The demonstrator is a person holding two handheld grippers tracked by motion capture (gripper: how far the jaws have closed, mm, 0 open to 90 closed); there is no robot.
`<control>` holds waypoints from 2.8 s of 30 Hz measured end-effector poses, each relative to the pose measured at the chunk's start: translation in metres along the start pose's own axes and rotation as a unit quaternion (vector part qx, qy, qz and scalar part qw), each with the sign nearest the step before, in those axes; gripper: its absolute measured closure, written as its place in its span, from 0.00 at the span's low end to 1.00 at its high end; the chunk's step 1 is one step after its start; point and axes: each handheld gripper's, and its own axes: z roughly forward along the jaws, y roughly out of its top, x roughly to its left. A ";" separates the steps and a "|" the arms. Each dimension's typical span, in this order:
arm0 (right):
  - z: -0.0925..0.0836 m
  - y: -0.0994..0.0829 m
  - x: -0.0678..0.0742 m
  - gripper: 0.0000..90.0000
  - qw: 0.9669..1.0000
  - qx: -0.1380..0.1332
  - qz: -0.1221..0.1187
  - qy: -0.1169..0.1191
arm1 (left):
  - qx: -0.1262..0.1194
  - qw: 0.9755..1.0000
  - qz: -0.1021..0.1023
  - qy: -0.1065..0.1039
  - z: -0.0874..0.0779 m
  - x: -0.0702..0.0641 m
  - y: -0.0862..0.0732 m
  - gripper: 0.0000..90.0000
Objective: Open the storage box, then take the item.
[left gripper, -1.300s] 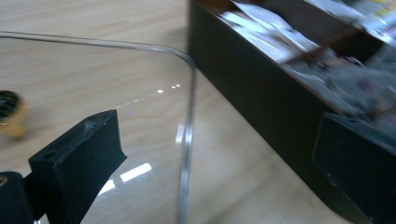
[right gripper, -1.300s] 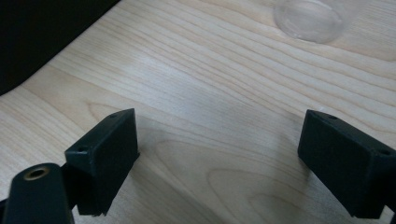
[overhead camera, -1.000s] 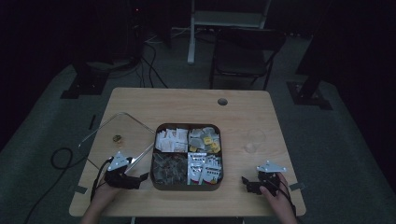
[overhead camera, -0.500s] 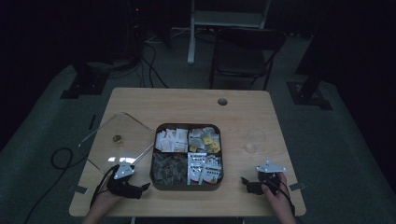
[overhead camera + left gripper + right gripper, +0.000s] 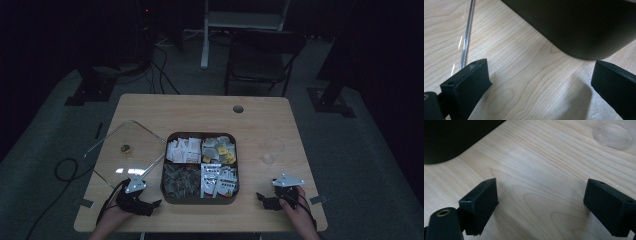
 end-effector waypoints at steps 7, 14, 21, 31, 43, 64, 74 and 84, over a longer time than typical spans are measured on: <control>0.002 0.002 0.002 0.13 1.000 0.000 0.012 -0.013 | 0.004 1.000 0.007 0.006 0.001 -0.005 0.001 0.03; 0.003 0.003 0.004 0.13 1.000 0.000 0.017 -0.018 | 0.007 1.000 0.013 0.012 0.002 -0.006 0.001 0.03; 0.001 0.003 0.007 0.16 0.999 -0.002 0.032 -0.018 | 0.005 1.000 0.007 0.010 0.002 -0.006 0.001 0.03; -0.004 0.010 0.013 0.17 0.999 -0.005 0.034 0.008 | 0.007 1.000 0.011 0.014 0.002 -0.007 0.001 0.03; -0.022 0.041 0.027 0.19 0.997 -0.057 0.023 0.049 | 0.007 1.000 0.012 0.014 0.002 -0.007 0.001 0.03; -0.013 0.110 0.040 0.26 0.992 -0.106 -0.021 0.063 | 0.007 1.000 0.011 0.014 0.002 -0.007 0.001 0.03; 0.005 0.134 0.041 0.27 0.992 -0.106 -0.035 0.060 | 0.006 1.000 0.011 0.015 0.002 -0.007 0.001 0.03; 0.031 0.155 0.043 0.28 0.993 -0.094 -0.041 0.066 | 0.008 1.000 0.012 0.013 0.003 -0.007 0.002 0.03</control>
